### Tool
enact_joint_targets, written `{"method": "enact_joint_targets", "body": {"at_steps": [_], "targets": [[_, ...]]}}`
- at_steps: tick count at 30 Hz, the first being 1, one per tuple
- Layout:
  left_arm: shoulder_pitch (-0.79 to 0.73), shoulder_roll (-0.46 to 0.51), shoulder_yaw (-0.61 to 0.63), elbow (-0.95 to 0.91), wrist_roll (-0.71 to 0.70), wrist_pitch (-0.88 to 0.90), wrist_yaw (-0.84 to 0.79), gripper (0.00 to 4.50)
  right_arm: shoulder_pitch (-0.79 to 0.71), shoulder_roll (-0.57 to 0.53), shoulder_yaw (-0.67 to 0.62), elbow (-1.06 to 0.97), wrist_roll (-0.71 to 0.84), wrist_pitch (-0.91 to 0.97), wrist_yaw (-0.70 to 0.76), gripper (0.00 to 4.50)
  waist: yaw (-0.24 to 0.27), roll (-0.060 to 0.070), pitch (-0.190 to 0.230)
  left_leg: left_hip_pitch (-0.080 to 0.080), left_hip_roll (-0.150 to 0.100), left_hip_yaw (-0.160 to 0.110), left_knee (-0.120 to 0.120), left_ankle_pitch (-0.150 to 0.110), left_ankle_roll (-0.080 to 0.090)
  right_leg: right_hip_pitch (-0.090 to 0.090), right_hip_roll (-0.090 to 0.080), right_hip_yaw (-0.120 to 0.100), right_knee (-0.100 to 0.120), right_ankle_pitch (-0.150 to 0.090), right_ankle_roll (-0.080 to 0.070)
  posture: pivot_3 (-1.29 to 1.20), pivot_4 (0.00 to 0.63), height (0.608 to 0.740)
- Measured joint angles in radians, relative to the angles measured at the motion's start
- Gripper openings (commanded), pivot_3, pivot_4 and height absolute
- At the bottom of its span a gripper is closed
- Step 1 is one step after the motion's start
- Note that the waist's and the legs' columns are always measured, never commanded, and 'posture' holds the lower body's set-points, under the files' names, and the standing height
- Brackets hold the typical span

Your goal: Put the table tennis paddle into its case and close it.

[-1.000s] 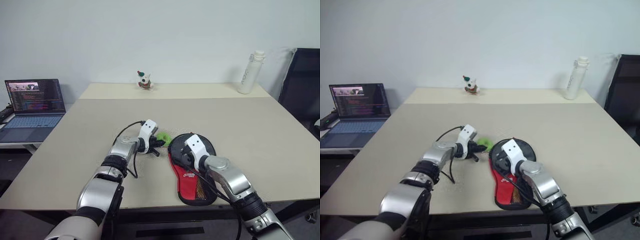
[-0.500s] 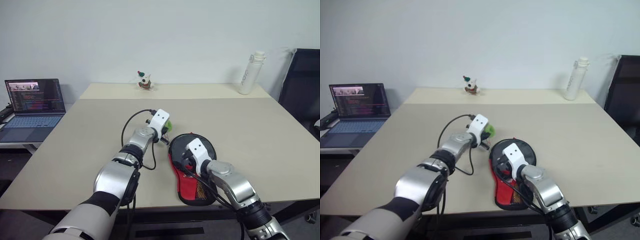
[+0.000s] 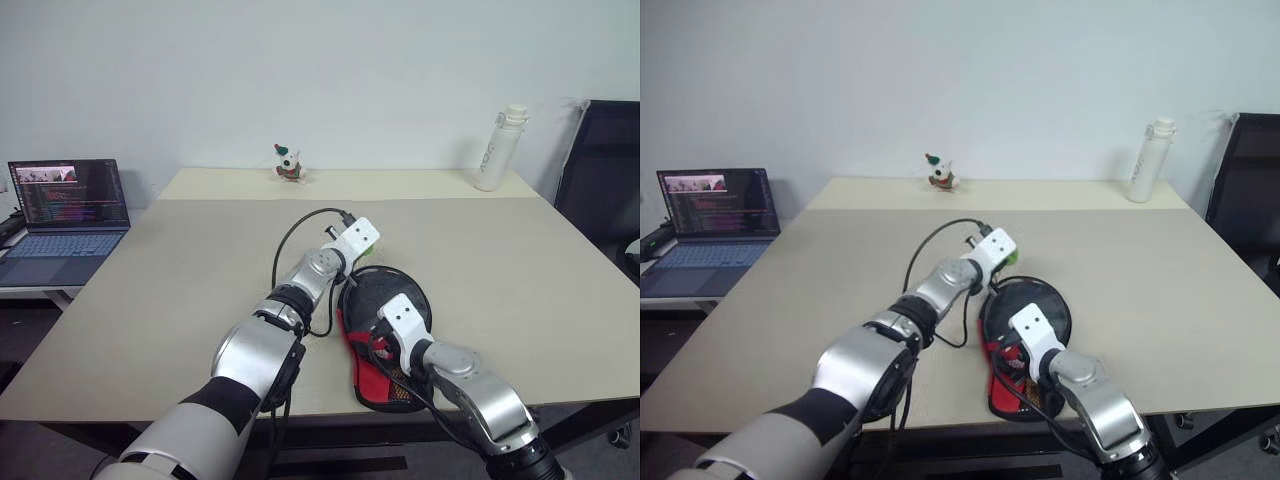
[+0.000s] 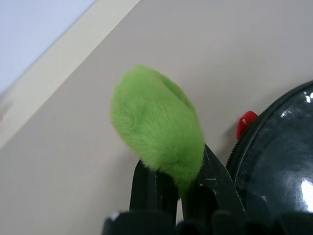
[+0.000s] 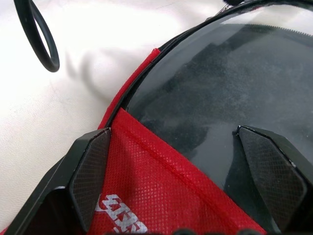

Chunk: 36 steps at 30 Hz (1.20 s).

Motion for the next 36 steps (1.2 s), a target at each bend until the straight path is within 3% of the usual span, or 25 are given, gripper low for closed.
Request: {"method": "enact_joint_targets", "body": {"at_steps": [7,18,30,36], "targets": [[-0.023,-0.026,-0.12,0.016,0.153,-0.075,0.06,0.01,0.083,0.008,0.006,-0.115,-0.001,0.056,-0.042,4.5,0.002,-0.002,-0.002,0.0,0.0,0.0,-0.001,-0.001,-0.001,0.0,0.0,0.0,-0.001,-0.001,0.001,0.0,0.15,0.74],[-0.049,-0.018,-0.164,0.028,0.247,-0.071,0.181,0.01,0.146,0.005,0.026,-0.217,-0.002,0.112,-0.066,4.5,0.0,-0.003,-0.003,0.0,0.0,0.0,-0.001,-0.001,-0.001,0.0,0.0,0.0,-0.001,-0.001,0.002,0.0,0.15,0.74],[-0.034,-0.072,-0.175,0.029,0.265,-0.074,0.084,0.01,0.143,0.02,0.03,-0.21,-0.002,0.122,-0.067,4.5,-0.002,-0.004,-0.008,0.0,0.001,0.0,-0.001,-0.001,-0.001,0.0,0.0,0.0,-0.001,-0.001,0.002,0.0,0.15,0.74],[-0.011,-0.089,-0.153,0.027,0.234,-0.075,0.005,1.93,0.143,0.03,0.03,-0.206,-0.002,0.131,-0.067,4.5,-0.003,-0.004,-0.014,0.001,0.001,0.0,-0.002,-0.001,-0.001,0.0,0.0,0.0,-0.001,-0.001,0.002,0.0,0.15,0.74]]}}
